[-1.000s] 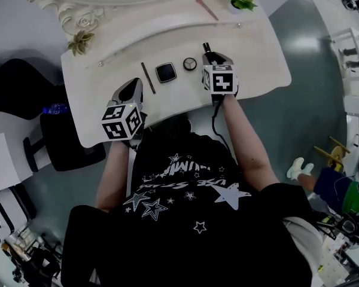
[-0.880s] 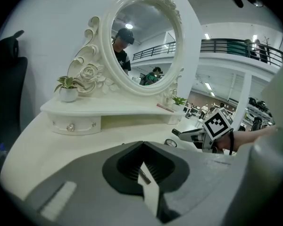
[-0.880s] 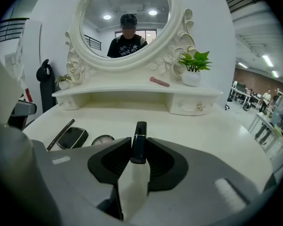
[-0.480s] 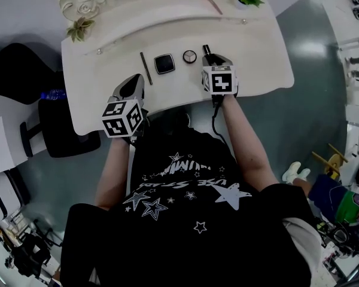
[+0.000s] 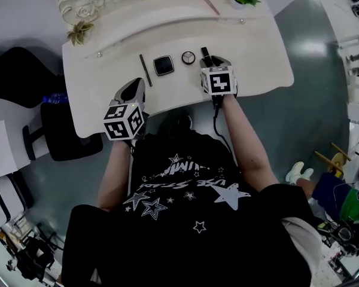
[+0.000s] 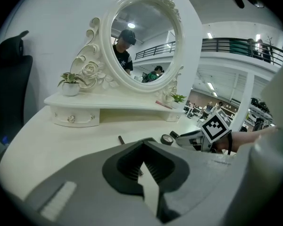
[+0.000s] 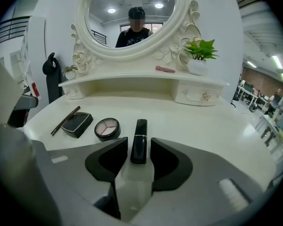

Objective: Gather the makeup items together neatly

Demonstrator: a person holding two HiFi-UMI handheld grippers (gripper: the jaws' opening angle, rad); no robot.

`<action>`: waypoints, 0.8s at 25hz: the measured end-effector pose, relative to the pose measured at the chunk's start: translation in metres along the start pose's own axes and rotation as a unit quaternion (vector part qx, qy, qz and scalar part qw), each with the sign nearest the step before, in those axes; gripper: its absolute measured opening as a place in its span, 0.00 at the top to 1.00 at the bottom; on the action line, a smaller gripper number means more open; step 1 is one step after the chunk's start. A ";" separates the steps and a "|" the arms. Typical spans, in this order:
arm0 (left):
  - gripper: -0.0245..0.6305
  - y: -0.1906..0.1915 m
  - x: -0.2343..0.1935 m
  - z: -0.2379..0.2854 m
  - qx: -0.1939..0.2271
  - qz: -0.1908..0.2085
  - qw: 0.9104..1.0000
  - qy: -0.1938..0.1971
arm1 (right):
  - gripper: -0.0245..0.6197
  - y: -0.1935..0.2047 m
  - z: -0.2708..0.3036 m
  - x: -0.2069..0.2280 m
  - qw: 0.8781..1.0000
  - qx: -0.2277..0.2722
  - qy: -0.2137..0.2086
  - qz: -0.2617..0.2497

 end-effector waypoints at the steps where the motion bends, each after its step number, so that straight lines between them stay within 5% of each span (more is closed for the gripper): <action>1: 0.96 0.000 0.000 0.000 0.000 0.000 1.000 0.002 | 0.67 0.001 -0.002 0.000 1.000 0.000 -0.002 -0.001; 10: 0.96 -0.015 -0.018 -0.008 0.007 0.020 0.999 0.033 | 0.50 -0.010 -0.038 -0.008 0.999 0.040 0.021 0.027; 20: 0.96 -0.009 -0.054 -0.047 0.017 0.054 0.996 0.073 | 0.51 -0.009 -0.084 -0.070 0.988 0.117 0.035 0.095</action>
Point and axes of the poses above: the fingertips, and each gripper's own axes: z forward along the fingers, x to its right, y out of its underside, the point moved 10 cm from there along -z, backward along the fingers, and after that the axes turned 13 degrees about -x, right-handed, at the moved point
